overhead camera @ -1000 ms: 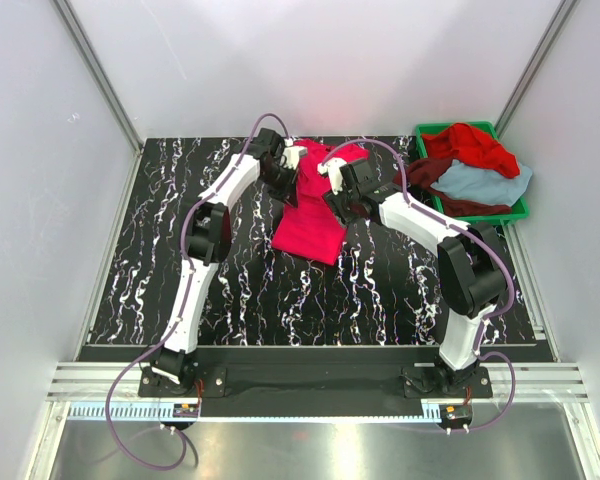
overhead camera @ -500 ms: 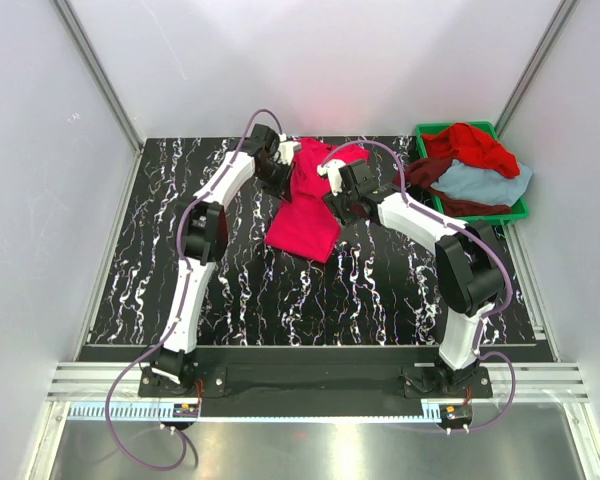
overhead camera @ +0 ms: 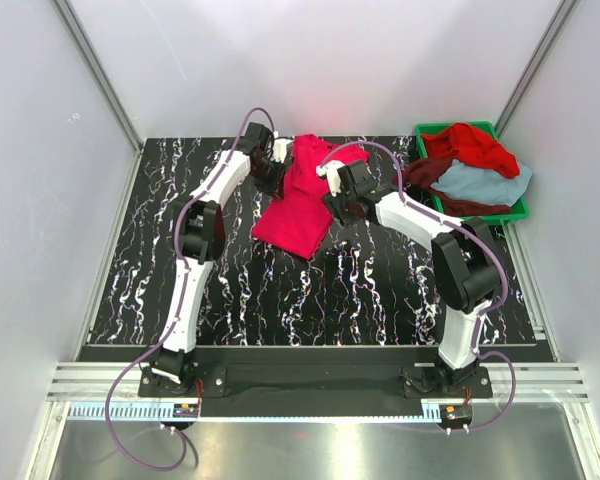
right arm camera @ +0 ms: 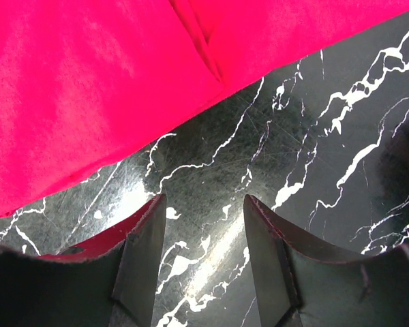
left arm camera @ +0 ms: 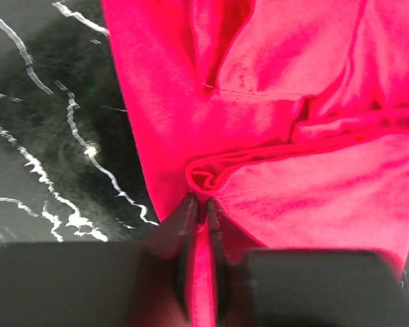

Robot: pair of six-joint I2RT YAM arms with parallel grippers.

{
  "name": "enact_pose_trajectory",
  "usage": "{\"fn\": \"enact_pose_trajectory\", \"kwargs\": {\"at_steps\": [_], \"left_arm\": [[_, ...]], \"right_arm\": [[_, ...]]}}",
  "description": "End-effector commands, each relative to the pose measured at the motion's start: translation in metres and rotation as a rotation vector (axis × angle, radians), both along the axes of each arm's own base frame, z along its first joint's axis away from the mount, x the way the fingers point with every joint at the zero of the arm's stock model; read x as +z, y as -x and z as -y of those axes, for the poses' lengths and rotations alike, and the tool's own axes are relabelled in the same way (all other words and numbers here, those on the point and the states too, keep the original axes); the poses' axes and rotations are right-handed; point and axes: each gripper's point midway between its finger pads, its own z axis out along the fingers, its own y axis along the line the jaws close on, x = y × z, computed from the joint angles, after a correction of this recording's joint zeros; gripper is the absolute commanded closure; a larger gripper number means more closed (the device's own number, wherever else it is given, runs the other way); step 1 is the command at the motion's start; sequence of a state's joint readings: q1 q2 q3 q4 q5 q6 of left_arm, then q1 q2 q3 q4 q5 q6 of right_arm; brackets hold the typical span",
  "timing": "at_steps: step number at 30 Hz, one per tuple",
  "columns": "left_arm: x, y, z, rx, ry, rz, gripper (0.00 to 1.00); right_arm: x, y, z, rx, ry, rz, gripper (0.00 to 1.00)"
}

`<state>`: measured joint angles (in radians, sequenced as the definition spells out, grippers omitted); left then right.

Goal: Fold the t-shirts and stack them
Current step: Fold the tshirt

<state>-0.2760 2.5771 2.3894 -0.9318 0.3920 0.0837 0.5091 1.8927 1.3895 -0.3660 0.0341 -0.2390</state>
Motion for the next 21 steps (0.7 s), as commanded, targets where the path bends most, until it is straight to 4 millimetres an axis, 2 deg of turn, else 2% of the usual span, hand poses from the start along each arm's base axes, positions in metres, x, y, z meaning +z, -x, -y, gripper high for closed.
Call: {"fn": "enact_pose_trajectory", "kwargs": {"at_steps": [1, 3, 4, 6, 8, 13, 17, 21], "left_arm": [[0.046, -0.026, -0.008, 0.051, -0.032, 0.147, 0.70], [0.053, -0.028, -0.013, 0.068, -0.048, 0.165, 0.57], [0.055, -0.028, -0.014, 0.075, -0.053, 0.167, 0.47], [0.058, -0.027, -0.017, 0.091, -0.057, 0.168, 0.40], [0.052, -0.024, -0.020, 0.094, -0.062, 0.148, 0.36], [0.037, -0.020, -0.027, 0.103, -0.053, 0.098, 0.37], [0.024, -0.010, -0.025, 0.084, -0.002, 0.030, 0.58], [0.010, 0.011, -0.022, 0.064, 0.049, -0.072, 0.57]], "right_arm": [[0.019, -0.016, -0.009, -0.006, -0.047, 0.045, 0.44], [0.019, -0.017, -0.010, -0.004, -0.047, 0.044, 0.44], [0.019, -0.017, -0.011, -0.005, -0.050, 0.041, 0.44], [0.018, -0.017, -0.012, -0.002, -0.053, 0.039, 0.44], [0.018, -0.018, -0.012, -0.003, -0.053, 0.037, 0.44], [0.018, -0.021, -0.013, -0.006, -0.052, 0.041, 0.44], [0.016, -0.018, -0.011, -0.006, -0.048, 0.035, 0.44], [0.015, -0.017, -0.011, -0.006, -0.048, 0.031, 0.44]]}}
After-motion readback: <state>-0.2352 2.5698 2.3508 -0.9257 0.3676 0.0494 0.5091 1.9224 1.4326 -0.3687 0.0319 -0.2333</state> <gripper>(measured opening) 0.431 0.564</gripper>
